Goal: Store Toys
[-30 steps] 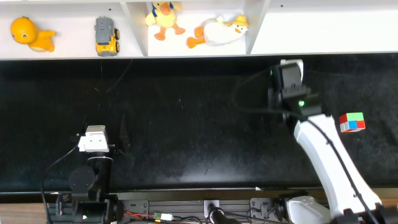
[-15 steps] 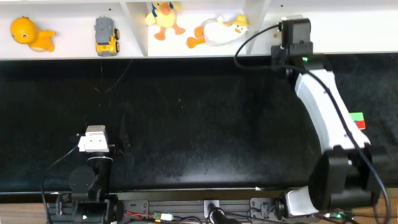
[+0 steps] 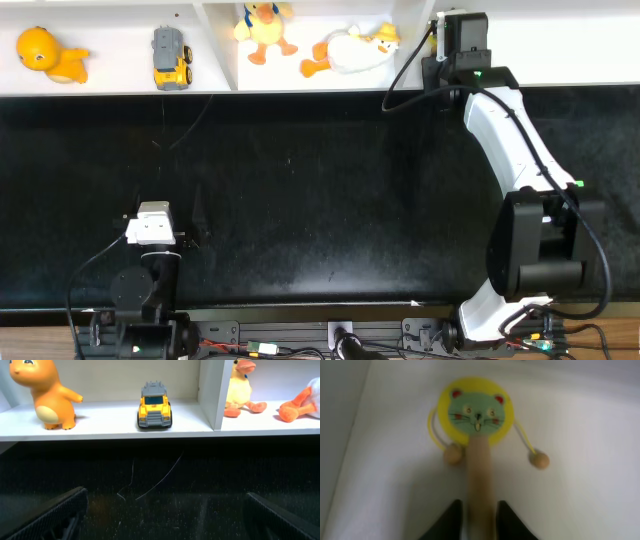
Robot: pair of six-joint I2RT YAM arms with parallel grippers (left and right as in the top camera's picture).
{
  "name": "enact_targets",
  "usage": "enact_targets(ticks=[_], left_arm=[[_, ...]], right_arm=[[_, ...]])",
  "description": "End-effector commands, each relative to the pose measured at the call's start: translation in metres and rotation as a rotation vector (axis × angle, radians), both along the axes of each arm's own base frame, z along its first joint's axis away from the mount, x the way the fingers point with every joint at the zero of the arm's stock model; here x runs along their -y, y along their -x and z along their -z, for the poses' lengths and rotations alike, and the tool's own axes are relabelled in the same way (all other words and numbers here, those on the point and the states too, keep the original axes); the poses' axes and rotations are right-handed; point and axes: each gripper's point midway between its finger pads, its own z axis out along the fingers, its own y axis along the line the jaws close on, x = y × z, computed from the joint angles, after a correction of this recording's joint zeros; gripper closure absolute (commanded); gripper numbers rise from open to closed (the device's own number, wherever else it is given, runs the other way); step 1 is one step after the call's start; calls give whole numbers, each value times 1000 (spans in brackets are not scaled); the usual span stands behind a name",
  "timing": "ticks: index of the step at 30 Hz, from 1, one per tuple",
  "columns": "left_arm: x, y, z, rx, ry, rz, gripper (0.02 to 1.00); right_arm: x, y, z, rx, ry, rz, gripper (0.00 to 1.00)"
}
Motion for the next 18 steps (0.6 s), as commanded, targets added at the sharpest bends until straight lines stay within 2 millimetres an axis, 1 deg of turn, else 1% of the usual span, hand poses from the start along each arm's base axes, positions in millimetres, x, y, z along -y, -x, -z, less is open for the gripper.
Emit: enact_targets(ticks=[1,2,3,6,9,11,14,16,18], left_arm=[[0,0,-1,6,-15,5,20],[0,0,-1,6,-15,5,23],[0,0,-1,6,-15,5,20],[0,0,-1,6,-15,5,20],[0,0,-1,6,-15,5,20],[0,0,-1,6,-15,5,20],[0,0,-1,6,-15,5,20],[0,0,-1,6,-15,5,20],[0,0,-1,6,-15,5,20]], right_arm=[[-5,-7,-9,20,-26,-13,290],[-5,-6,-10,15,-28,-10,207],[-5,-3,-11,10,-32,-4,165],[-3,8,-20,-7,-31,4,88],[10,27,-29,-34,-8,35,7],[20,42,-30,-53,-4,56,3],[36,73,-26,-71,-3,90,5],[43,98,-25,-75,-3,107,3],[52,124,-28,-64,13,133,7]])
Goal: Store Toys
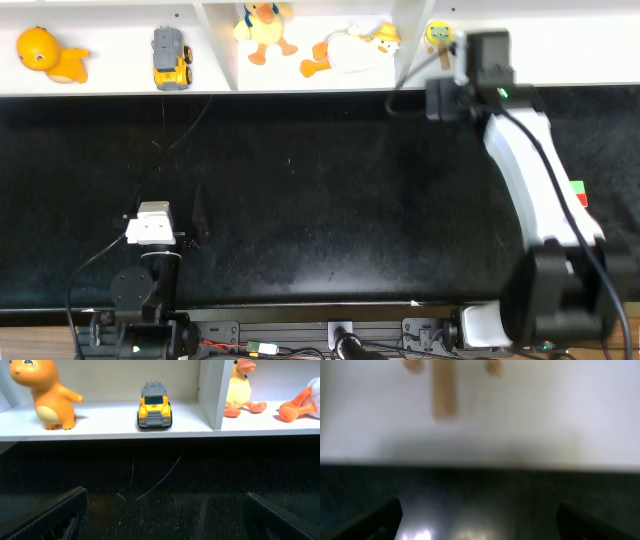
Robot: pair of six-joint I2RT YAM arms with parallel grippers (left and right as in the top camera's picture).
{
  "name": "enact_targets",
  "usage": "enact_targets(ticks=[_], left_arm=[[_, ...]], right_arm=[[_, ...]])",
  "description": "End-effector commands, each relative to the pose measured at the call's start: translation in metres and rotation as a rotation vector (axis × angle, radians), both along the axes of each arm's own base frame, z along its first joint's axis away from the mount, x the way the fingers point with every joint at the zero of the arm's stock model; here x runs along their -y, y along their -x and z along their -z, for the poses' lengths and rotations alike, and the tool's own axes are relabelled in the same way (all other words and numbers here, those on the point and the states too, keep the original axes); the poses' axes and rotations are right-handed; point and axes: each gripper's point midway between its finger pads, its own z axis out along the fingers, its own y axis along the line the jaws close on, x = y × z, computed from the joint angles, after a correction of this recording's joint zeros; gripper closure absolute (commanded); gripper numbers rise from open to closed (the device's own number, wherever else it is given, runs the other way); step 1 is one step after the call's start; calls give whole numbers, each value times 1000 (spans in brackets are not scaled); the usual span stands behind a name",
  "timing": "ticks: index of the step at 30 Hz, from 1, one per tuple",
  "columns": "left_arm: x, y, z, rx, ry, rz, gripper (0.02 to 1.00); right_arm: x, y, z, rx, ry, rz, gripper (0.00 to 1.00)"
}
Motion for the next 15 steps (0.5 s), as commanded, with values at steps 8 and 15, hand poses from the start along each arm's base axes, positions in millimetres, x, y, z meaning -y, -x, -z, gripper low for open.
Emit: enact_targets(ticks=[8,15], left_arm=[[0,0,-1,6,-14,5,20],[0,0,-1,6,-14,5,20]], right_arm=[[19,109,-31,62,40,60,5],[11,109,-34,74,1,33,5]])
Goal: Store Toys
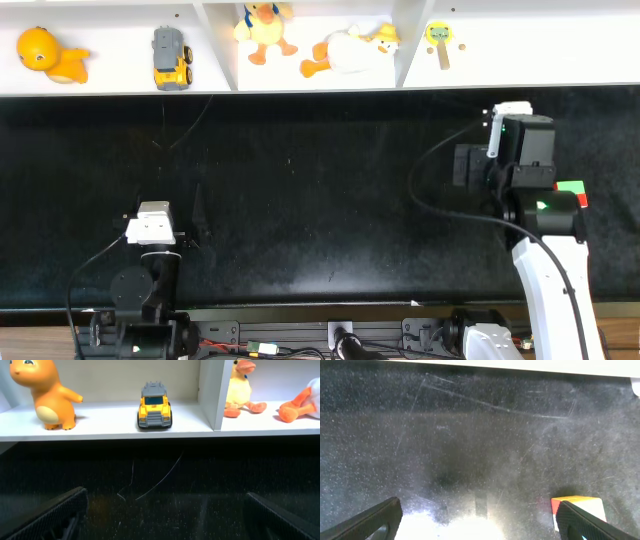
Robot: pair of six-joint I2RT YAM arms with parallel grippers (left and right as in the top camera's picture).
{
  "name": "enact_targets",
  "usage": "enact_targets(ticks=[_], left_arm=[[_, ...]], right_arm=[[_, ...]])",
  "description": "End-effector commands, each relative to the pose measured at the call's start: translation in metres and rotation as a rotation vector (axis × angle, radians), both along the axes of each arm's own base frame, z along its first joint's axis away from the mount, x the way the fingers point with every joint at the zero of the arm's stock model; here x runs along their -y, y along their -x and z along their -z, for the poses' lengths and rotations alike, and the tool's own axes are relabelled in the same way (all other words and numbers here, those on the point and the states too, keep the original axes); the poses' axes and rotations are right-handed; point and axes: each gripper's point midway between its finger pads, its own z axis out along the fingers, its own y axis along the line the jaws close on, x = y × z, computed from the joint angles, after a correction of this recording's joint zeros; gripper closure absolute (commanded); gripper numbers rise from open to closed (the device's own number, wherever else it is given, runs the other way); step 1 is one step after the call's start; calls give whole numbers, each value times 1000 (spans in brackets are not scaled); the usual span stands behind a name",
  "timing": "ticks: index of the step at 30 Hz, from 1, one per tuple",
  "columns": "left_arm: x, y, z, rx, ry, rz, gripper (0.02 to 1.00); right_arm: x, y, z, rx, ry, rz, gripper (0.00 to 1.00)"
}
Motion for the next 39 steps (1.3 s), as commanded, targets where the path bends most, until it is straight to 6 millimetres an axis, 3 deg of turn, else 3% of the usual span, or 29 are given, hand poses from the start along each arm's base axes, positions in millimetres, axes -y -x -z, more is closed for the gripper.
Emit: enact_targets(ticks=[1,7,10,14,21,25,28,34,39], left_arm=[[0,0,-1,6,-15,5,20],[0,0,-1,6,-15,5,20],[0,0,-1,6,-15,5,20],[0,0,-1,6,-15,5,20],[0,0,-1,6,-15,5,20],[0,0,-1,6,-15,5,20],[0,0,-1,6,-15,5,20],[0,0,-1,6,-15,5,20],[0,0,-1,6,-15,5,20]], right_arm=[[-13,-2,5,1,-56,-45,7],[-16,-10,1,38,-101,-63,9],[12,-8,-1,55,-98,27,5],[64,16,7,3,-85,165,5],[119,55,15,-74,22,-44,7],[148,75,32,-141,54,-95,3],[157,81,54,-192,1,-105,9],[158,75,87,-227,-108,-124,16],[168,63,103,-213,-119,-129,29]])
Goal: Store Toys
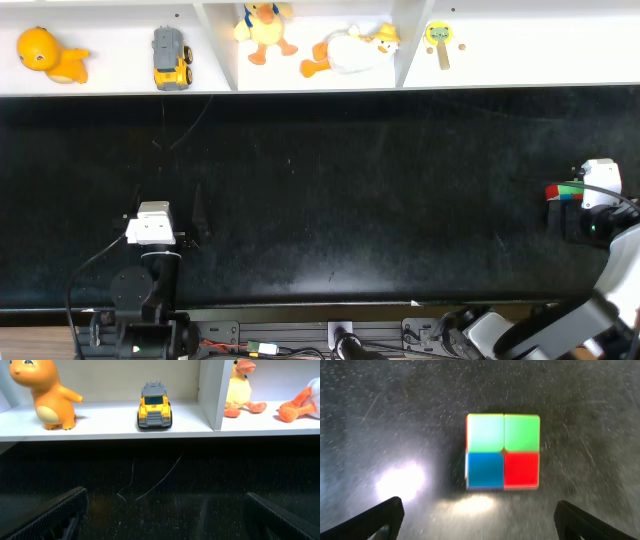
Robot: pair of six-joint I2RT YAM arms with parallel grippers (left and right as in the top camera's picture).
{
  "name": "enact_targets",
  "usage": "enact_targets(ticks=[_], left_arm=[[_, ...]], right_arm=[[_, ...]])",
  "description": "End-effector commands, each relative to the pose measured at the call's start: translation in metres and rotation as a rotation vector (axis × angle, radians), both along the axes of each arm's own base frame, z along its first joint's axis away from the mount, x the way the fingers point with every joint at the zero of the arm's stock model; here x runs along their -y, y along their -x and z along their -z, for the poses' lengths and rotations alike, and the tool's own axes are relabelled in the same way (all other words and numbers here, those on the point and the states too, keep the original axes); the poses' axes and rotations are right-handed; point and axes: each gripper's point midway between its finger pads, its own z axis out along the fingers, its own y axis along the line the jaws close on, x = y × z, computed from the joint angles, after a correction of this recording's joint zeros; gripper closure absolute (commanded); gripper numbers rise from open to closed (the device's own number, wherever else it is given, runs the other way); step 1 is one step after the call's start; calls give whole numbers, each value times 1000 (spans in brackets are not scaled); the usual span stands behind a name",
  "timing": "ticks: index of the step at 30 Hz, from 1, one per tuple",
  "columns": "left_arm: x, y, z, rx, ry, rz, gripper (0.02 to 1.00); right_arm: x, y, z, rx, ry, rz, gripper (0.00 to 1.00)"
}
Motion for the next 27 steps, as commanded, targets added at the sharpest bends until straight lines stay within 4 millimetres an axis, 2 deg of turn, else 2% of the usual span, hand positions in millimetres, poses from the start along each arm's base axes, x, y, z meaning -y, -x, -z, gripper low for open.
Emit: enact_targets(ticks=[1,17,21,23,27], left_arm=[[0,0,-1,6,-15,5,20],[0,0,-1,6,-15,5,20],[0,0,-1,6,-15,5,20],[0,0,-1,6,-15,5,20],[0,0,-1,6,-15,5,20]], right_arm=[[2,-9,9,34,-21,-27,29],[11,-14,27,22,-49,31,29],[11,-15,32,16,-72,57,115],[11,-17,31,31,-83,76,191],[11,-25,28,70,-106,98,253]])
